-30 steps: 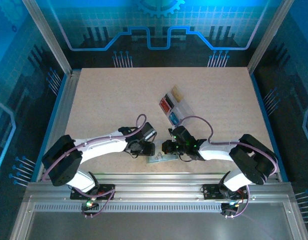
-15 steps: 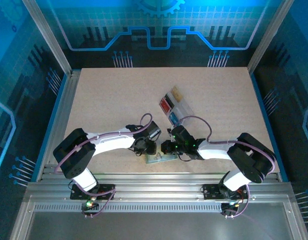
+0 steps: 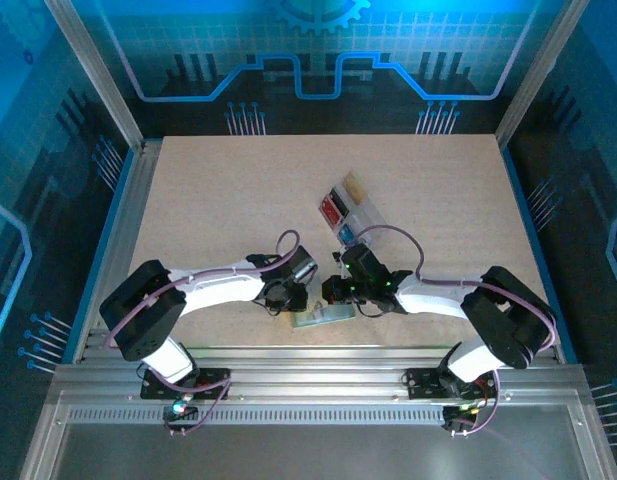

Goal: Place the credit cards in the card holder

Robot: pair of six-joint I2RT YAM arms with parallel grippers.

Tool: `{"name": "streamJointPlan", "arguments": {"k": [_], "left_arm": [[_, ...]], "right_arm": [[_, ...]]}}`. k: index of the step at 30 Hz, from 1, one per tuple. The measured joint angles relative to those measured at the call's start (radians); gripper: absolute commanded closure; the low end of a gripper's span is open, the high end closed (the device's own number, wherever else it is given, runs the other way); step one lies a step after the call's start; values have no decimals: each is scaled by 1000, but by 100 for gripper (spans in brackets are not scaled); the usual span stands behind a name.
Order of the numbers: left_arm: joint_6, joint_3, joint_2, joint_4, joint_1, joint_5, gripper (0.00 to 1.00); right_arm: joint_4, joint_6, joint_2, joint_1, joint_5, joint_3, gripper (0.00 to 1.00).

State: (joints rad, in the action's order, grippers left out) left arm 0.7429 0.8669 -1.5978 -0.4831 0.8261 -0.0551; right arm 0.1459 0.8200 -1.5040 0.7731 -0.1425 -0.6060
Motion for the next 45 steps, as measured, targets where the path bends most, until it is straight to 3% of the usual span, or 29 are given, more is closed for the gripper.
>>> {"name": "streamJointPlan", "arguments": {"k": [10,14,21,28,45], "left_arm": [[7,-20,22,-3,-8,0,82],[11,-20,22,-3,-10,0,74],[10,-20,21,-5,-13,1,74],[6,-16,21,-11,-13,4,68],[-39,73,23,-59,-14,22,64]], "right_arm": [[-34,-21,2,-9,0,-11,100],[-80,-48,35,-22,-3,-26,100],[-269,-142,159,-50,98,-113,100],[-403,-196,173,-61,189,-138,100],[-417,-190,166,-61,234,-85,100]]}}
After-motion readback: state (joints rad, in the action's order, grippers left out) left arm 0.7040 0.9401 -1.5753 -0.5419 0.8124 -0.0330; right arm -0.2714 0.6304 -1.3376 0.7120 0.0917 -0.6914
